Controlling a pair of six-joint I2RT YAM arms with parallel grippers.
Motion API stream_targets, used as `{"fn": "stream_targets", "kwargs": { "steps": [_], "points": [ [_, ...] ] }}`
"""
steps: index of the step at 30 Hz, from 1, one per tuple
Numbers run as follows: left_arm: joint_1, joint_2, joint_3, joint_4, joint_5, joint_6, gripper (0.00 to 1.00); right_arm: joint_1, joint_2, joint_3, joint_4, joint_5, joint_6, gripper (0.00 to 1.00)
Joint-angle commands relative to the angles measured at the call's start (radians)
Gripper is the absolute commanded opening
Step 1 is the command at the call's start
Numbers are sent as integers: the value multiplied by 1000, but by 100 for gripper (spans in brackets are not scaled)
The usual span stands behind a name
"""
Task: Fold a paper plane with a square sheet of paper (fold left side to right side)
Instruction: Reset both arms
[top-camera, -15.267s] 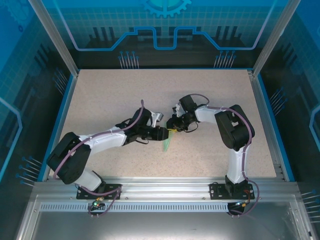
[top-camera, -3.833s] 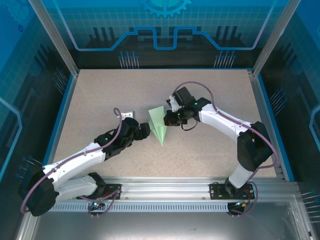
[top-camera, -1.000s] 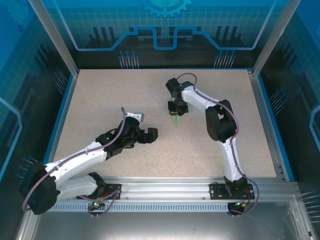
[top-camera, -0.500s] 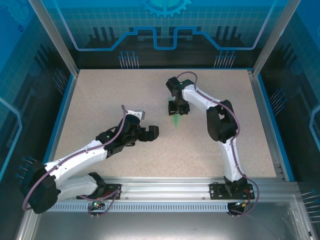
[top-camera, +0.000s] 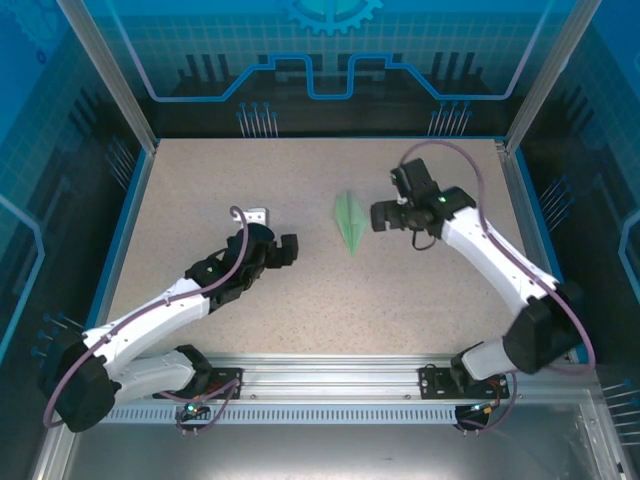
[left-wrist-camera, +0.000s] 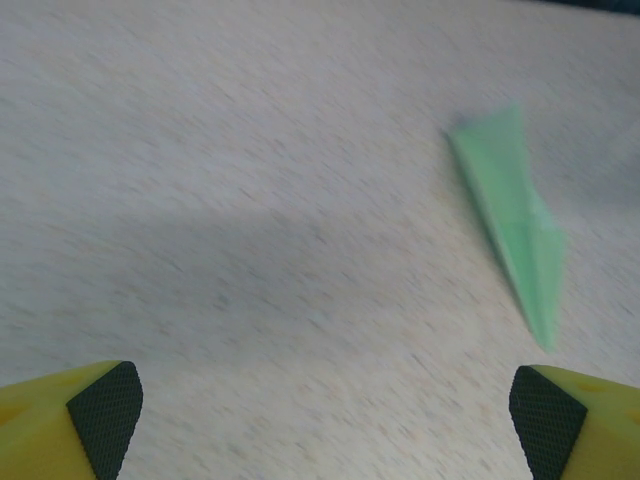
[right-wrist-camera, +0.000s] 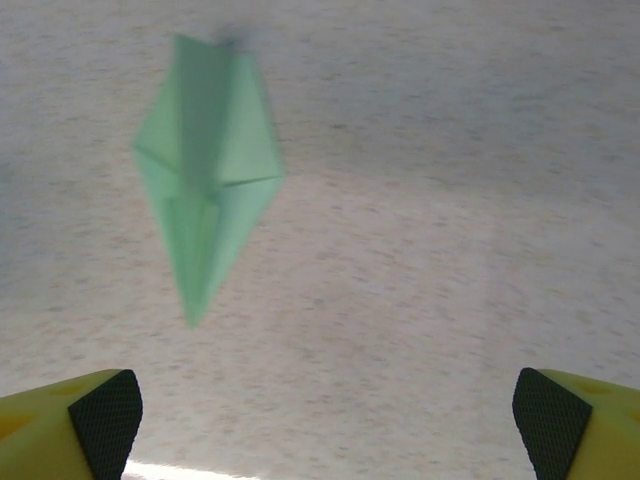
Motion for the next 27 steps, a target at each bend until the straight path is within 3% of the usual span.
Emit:
{"fn": "stream_targets", "kwargs": {
  "steps": [1, 5, 10, 14, 22, 27],
  "points": [
    [68, -56, -44, 127, -212, 109, 99, -88, -110, -165, 203, 84, -54, 99],
    [169, -89, -154, 293, -292, 160, 99, -205, -221, -427, 503, 109, -172, 100],
    [308, -62, -236, 391, -277, 193, 99, -340, -171, -635, 805, 52, -207, 100],
    [370, 11, -315, 591, -193, 303, 99, -362, -93, -749, 1128, -28, -268, 99],
    [443, 249, -366, 926, -2, 417, 99, -358, 33, -755, 1352, -169, -347, 99],
    [499, 346, -361, 1033, 168, 478, 98, -352, 86, -779, 1438, -213, -371, 100]
  ]
}}
